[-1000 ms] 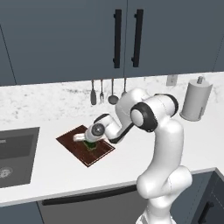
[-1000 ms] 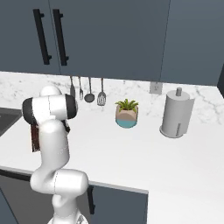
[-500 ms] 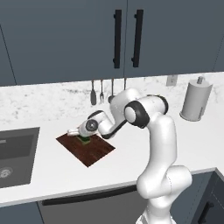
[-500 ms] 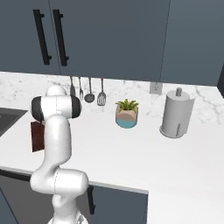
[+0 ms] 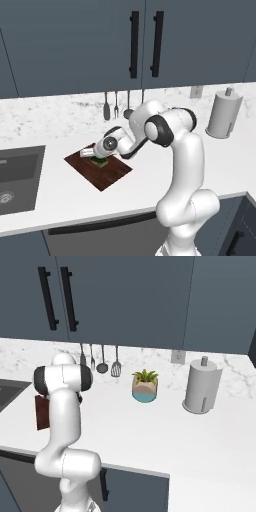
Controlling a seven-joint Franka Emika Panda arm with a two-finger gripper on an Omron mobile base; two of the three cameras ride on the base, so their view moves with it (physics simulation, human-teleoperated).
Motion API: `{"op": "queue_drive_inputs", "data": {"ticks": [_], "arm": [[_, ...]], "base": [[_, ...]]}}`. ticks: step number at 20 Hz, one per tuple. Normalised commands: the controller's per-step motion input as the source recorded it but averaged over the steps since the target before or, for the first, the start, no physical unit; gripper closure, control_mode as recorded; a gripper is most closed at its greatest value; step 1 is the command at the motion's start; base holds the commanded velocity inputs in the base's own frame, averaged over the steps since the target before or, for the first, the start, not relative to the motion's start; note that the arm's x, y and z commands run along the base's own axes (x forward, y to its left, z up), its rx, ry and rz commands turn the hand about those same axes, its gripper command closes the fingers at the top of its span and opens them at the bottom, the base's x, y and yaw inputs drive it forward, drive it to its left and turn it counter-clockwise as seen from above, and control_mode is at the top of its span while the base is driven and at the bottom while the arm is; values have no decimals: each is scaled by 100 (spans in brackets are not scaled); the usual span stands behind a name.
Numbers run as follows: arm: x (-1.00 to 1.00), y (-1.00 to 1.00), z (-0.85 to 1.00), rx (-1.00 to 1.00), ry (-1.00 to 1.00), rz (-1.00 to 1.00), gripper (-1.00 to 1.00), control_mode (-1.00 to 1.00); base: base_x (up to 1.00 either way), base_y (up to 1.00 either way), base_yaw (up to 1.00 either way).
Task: Pick up the sponge from the counter and clean the cutting board by briefly scrubbing or pressing down on the cutting board. Once finished, release the sponge.
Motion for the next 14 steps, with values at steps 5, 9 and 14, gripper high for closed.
{"op": "queue_drive_inputs", "data": {"ticks": [5,9,14], "arm": [[-74,-30,-66,8,0,-3,-100,-100],[0,-10,2,4,-2,-1,-100,-100],[-18,-9,35,3,-10,0,-100,-100]], "base": [[0,0,0],[0,0,0],[0,0,0]]}}
